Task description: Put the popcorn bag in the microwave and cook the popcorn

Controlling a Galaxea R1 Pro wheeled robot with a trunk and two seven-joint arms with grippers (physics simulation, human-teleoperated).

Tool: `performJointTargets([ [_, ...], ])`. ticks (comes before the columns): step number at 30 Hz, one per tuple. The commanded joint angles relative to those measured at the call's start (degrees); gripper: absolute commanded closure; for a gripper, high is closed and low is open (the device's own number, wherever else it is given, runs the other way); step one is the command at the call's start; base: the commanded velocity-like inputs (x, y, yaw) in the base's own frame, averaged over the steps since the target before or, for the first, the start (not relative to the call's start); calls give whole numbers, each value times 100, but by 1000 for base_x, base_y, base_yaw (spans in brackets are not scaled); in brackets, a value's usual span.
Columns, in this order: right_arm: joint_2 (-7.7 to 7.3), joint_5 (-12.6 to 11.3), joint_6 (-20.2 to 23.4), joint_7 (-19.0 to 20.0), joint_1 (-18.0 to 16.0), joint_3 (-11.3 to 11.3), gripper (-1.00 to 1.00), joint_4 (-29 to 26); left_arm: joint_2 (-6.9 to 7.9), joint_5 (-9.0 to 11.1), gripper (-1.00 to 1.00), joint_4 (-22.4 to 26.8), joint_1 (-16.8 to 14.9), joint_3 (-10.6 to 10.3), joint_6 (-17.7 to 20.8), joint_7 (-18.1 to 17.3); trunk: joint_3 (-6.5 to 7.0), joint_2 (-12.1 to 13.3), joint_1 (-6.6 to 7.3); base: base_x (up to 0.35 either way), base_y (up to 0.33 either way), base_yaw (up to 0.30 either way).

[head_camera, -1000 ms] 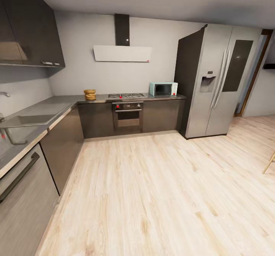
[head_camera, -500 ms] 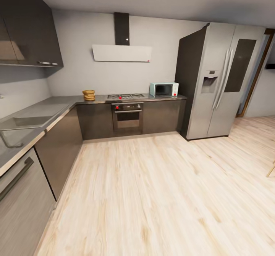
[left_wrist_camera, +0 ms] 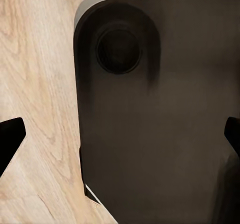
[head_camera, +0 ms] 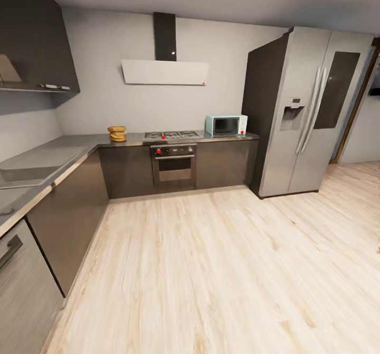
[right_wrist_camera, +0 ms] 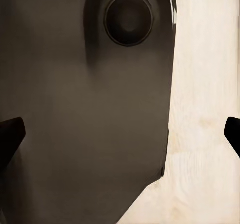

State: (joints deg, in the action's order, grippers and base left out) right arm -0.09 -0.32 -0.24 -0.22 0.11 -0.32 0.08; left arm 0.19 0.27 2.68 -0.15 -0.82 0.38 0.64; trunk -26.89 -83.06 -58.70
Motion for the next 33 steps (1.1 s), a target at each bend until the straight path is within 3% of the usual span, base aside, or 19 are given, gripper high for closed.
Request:
performJointTargets([
  [1, 0, -5, -2, -10, -2, -6, -100, 1, 1, 1, -100, 4, 0, -8, 3, 7, -4, -2, -3, 322, 0, -196],
  [7, 0, -12, -2, -21, -2, -12, -100, 1, 7, -7, -100, 4, -3, -6, -29, 7, -4, -2, -3, 264, 0, -231],
  [27, 0, -20, -2, -31, -2, -15, -100, 1, 1, -40, -100, 14, -3, -7, -98, -2, -4, -2, -3, 9, 0, -242],
  [30, -17, -21, -2, -31, -2, -138, -100, 1, -39, -42, -100, 26, -3, -18, -99, -2, -4, -2, -3, 0, 0, -243],
  [33, -45, -13, -8, -31, -2, -403, -100, 1, -163, -38, -100, 26, -3, -20, -99, -2, -4, -2, -3, 0, 0, -243],
])
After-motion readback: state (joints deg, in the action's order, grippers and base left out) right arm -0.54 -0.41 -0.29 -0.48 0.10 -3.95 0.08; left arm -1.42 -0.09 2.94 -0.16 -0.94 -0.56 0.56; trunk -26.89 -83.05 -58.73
